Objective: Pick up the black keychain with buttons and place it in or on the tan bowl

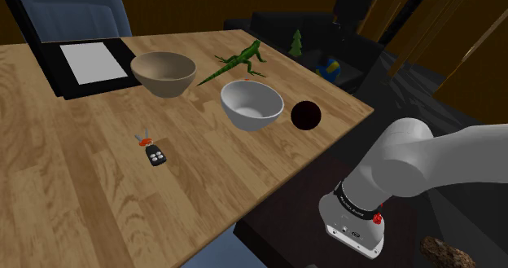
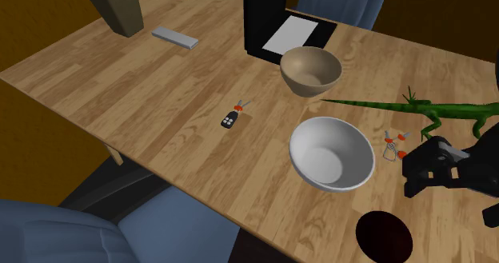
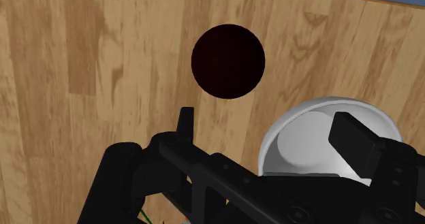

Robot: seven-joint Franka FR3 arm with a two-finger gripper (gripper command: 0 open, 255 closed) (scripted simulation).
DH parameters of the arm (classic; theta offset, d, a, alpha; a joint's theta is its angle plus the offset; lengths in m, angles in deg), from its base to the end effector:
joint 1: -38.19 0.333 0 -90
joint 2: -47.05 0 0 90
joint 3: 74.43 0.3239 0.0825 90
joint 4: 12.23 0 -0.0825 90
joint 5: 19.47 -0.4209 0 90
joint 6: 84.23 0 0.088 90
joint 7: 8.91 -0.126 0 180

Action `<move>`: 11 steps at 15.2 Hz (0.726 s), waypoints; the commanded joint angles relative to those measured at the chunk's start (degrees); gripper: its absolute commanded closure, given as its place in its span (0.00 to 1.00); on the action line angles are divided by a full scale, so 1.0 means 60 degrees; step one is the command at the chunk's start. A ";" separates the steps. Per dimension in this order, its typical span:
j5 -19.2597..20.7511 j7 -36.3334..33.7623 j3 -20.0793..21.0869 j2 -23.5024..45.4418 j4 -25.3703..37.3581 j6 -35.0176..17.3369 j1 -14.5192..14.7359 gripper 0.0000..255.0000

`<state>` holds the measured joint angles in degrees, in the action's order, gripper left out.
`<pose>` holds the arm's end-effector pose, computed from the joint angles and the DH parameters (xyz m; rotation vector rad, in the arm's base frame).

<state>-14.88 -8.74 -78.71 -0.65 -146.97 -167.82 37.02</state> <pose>0.3101 -0.0467 0.5841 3.1157 -0.1131 -0.0976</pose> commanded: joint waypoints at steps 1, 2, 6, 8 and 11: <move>0.0000 0.0000 0.0000 0.0000 0.0000 0.0000 0.0000 0.00; -0.0151 -0.0216 0.0180 0.0093 -0.0082 -0.0168 0.0064 0.00; -0.0726 -0.1056 0.0899 0.0593 -0.0297 -0.0874 0.0319 0.00; -0.0986 -0.1466 0.1253 0.0917 -0.0334 -0.1242 0.0447 0.00; -0.1334 -0.2065 0.1783 0.1491 -0.0300 -0.1804 0.0621 0.00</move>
<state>-22.20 -19.89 -69.07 6.82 -148.84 -177.14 40.42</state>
